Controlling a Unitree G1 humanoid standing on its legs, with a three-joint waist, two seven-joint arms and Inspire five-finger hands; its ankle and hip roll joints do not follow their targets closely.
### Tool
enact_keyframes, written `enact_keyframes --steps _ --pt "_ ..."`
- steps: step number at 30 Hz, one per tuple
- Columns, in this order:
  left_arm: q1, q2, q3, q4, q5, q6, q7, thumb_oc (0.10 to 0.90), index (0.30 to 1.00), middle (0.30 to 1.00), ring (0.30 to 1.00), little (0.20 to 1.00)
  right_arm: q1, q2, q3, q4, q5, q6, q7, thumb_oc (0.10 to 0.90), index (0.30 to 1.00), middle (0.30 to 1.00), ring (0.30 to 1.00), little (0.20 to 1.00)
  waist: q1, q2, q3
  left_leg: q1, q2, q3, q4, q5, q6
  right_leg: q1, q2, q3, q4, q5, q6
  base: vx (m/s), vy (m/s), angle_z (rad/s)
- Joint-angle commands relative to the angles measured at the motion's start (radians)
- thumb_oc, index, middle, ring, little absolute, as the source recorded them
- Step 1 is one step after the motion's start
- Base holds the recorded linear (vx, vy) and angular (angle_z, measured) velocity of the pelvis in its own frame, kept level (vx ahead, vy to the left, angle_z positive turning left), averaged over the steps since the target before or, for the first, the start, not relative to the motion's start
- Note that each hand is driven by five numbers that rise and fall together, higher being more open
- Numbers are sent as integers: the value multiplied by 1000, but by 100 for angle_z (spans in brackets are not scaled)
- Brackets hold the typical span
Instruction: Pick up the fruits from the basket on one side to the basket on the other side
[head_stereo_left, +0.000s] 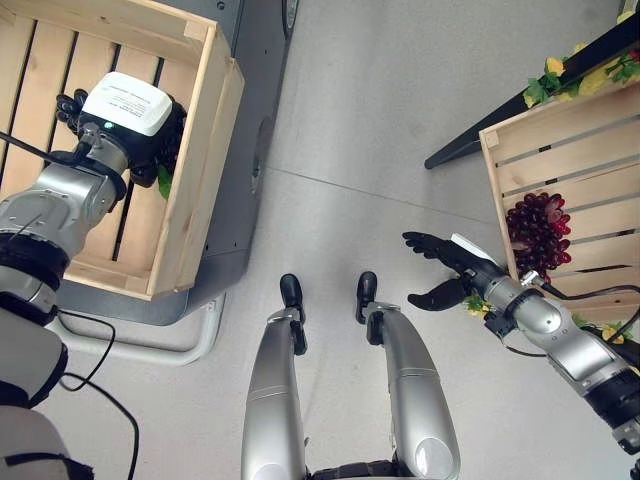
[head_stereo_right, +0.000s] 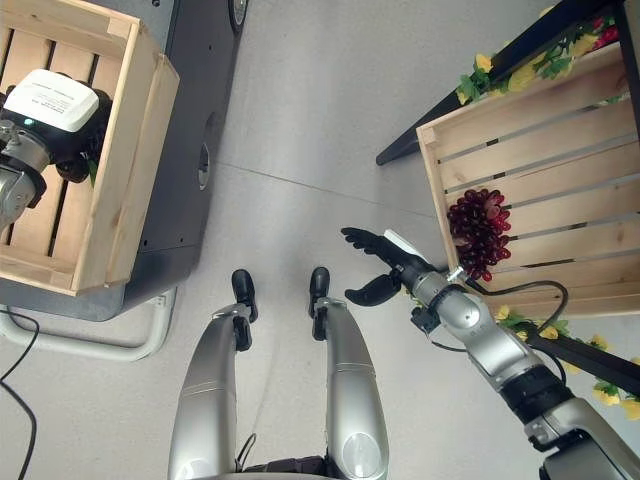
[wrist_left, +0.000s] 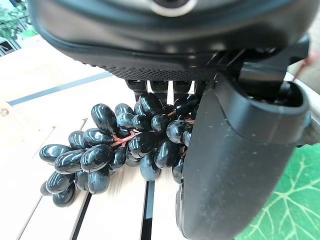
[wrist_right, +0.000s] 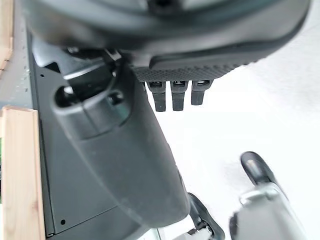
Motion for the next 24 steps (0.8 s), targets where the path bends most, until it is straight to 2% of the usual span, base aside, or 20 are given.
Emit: enact_keyframes --steps 1,12,14,15,16,17,18,19,20,22,23,24 --pt "83 44 -14 148 71 161 -73 400 300 300 300 300 -14 -3 -43 -77 39 -83 -52 800 900 900 900 900 25 -49 -9 67 -28 65 -28 -41 25 70 38 -39 -75 66 -14 -29 -23 -4" --pt "108 63 36 123 138 131 124 400 300 300 300 300 29 24 -84 -121 20 -129 -79 800 900 900 900 900 33 -72 -9 101 -21 57 -50 -43 28 111 49 -57 -92 65 -12 -20 -31 3" --pt "115 71 46 109 84 136 142 400 300 300 300 300 35 24 -86 -133 20 -138 -82 800 900 900 900 900 37 -74 -9 111 -20 57 -57 -42 27 119 50 -60 -95 65 -10 -17 -47 2" --pt "139 75 74 92 -51 155 178 400 300 300 300 300 44 30 -92 -146 19 -142 -80 800 900 900 900 900 41 -76 -9 125 -20 56 -64 -42 27 129 52 -60 -95 63 -9 -12 -51 1" --pt "148 76 84 86 -99 164 191 400 300 300 300 300 48 31 -94 -149 18 -145 -79 800 900 900 900 900 42 -76 -9 129 -20 56 -67 -41 28 133 53 -60 -96 63 -9 -7 -64 -2" --pt "174 74 128 77 -219 168 230 400 300 300 300 300 63 35 -100 -163 16 -153 -79 800 900 900 900 900 46 -76 -9 148 -21 55 -78 -40 30 146 55 -59 -98 60 -8 -5 -48 -1" --pt "185 72 153 76 -259 162 243 400 300 300 300 300 70 37 -103 -169 14 -155 -78 800 900 900 900 900 48 -76 -9 156 -21 56 -81 -40 30 152 56 -57 -98 59 -7 -10 -104 0" --pt "249 55 285 91 -404 104 300 400 300 300 300 300 105 58 -121 -192 2 -168 -74 800 900 900 900 900 56 -76 -9 189 -25 55 -91 -43 33 183 58 -55 -101 54 -4 -14 -97 1" --pt "262 51 310 93 -434 89 314 400 300 300 300 300 110 63 -123 -195 0 -174 -73 800 900 900 900 900 57 -76 -9 195 -25 55 -92 -43 34 189 58 -55 -102 54 -3 -10 -132 0" --pt "336 22 492 83 -512 16 336 400 300 300 300 300 149 99 -145 -238 -20 -163 -69 800 900 900 900 900 69 -76 -9 247 -31 51 -106 -49 35 234 55 -56 -104 48 1 8 -101 3" --pt "346 19 514 82 -538 0 342 400 300 300 300 300 153 105 -147 -244 -22 -162 -68 800 900 900 900 900 71 -76 -9 256 -32 51 -108 -50 35 241 54 -56 -104 47 2 22 -89 10" --pt "378 4 593 69 -589 -25 337 400 300 300 300 300 165 127 -152 -262 -35 -148 -58 800 900 900 900 900 76 -73 -9 297 -36 49 -124 -52 36 274 53 -53 -108 49 5 17 -64 8"
